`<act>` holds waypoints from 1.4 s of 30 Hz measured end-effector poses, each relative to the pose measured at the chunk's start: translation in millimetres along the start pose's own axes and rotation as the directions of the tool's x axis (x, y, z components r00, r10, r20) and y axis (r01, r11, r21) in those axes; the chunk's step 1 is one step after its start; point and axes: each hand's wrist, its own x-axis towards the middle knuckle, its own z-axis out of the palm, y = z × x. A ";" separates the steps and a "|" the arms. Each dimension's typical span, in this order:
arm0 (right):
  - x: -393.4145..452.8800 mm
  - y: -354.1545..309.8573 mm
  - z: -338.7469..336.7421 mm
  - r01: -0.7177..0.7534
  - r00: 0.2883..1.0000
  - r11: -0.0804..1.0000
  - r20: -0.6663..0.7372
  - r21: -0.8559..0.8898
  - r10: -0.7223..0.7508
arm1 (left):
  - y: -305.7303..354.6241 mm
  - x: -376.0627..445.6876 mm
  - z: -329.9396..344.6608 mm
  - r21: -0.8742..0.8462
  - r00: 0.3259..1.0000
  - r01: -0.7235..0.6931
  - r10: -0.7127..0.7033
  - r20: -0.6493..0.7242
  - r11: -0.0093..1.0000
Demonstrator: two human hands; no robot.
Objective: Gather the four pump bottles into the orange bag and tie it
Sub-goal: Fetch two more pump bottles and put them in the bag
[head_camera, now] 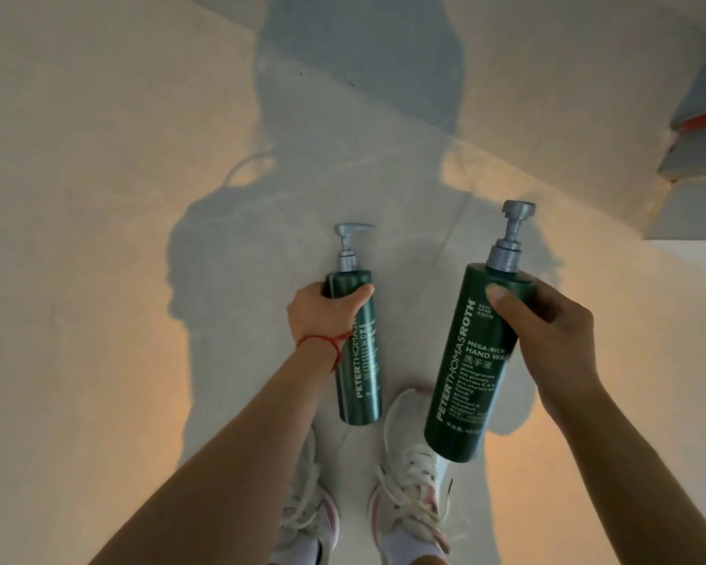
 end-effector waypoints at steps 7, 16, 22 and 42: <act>-22.2 -56.9 -11.3 0.009 1.000 1.000 0.025 -0.026 -0.009 | 31.4 -43.6 -57.0 -0.203 0.990 -0.057 0.082 0.115 0.977; -104.9 -220.4 -16.8 0.038 0.997 0.998 0.067 0.059 -0.042 | 120.4 -170.4 -215.4 -0.397 0.954 -0.167 0.250 0.166 0.903; -180.2 -345.5 -12.0 0.083 0.987 0.990 0.128 0.113 -0.098 | 179.8 -273.0 -316.6 -0.470 0.907 -0.307 0.404 0.118 0.827; -389.2 -527.6 15.8 0.268 0.856 0.963 0.452 0.027 -0.251 | 140.3 -505.8 -516.2 -0.651 0.888 -0.455 0.252 -0.386 0.608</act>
